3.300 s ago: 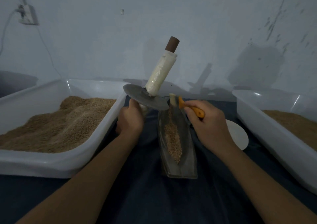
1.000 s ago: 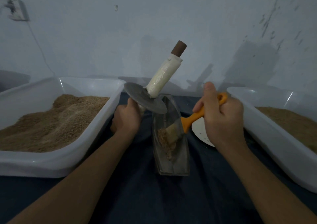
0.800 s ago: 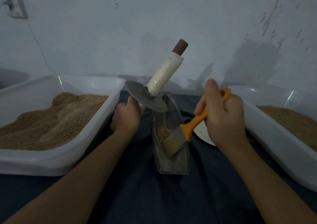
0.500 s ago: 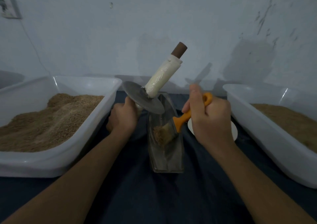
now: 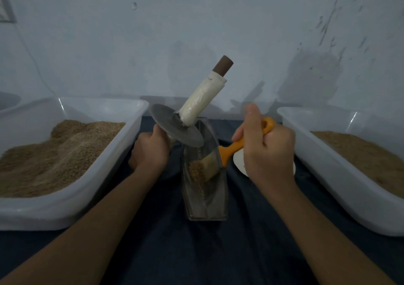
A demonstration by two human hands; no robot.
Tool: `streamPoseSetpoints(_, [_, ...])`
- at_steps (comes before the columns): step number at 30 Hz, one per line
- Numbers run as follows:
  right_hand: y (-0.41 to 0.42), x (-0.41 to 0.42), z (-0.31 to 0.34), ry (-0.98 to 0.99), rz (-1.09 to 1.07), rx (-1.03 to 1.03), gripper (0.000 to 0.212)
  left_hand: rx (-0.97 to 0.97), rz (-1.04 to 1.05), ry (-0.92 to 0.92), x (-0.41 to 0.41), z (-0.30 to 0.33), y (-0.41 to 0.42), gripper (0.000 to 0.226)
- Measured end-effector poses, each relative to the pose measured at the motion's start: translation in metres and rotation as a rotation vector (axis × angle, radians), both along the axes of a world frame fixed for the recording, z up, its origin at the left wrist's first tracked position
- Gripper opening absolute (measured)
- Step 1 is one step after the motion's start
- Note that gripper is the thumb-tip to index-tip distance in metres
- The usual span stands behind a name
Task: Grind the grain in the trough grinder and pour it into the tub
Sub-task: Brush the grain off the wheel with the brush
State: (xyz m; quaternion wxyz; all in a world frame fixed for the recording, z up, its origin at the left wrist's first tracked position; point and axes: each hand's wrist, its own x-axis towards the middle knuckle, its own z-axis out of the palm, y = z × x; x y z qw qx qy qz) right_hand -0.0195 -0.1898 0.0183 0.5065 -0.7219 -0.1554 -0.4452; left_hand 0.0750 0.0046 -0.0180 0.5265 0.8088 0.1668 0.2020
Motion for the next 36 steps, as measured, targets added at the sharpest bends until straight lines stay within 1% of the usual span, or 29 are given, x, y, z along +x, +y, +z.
streamPoseSetpoints(2, [0.000,-0.002,0.001,-0.004,0.030,0.042,0.062,0.005,0.009,-0.010,0.001,-0.001,0.001,0.047])
streamPoseSetpoints(4, [0.005,-0.001,-0.003,0.025,0.044,0.012,0.062,0.025,-0.002,-0.015,0.002,-0.002,0.002,0.045])
streamPoseSetpoints(8, [0.005,0.006,-0.009,0.069,-0.002,-0.065,0.059,-0.053,-0.002,-0.017,0.001,-0.002,-0.001,0.055])
streamPoseSetpoints(11, [-0.004,0.005,-0.003,0.064,0.005,0.005,0.060,-0.022,0.013,-0.024,0.000,-0.001,-0.001,0.050])
streamPoseSetpoints(13, [-0.002,0.003,-0.003,0.054,0.047,0.046,0.061,-0.001,0.008,-0.026,0.000,-0.002,-0.001,0.051])
streamPoseSetpoints(18, [0.005,0.005,-0.011,0.098,0.028,-0.016,0.057,0.022,-0.010,-0.024,-0.002,-0.004,-0.002,0.061])
streamPoseSetpoints(21, [-0.002,0.003,-0.003,0.057,0.032,0.045,0.060,0.005,-0.009,-0.024,0.000,-0.004,-0.001,0.062])
streamPoseSetpoints(24, [-0.007,0.003,0.004,0.009,0.034,0.108,0.063,-0.005,0.017,-0.023,0.003,-0.004,0.000,0.054])
streamPoseSetpoints(30, [-0.025,0.006,0.006,0.111,0.015,0.226,0.061,0.021,0.065,-0.059,0.002,-0.003,0.004,0.053])
streamPoseSetpoints(36, [-0.050,0.008,0.010,0.151,-0.107,0.230,0.065,0.110,0.057,-0.076,0.003,-0.005,0.005,0.058])
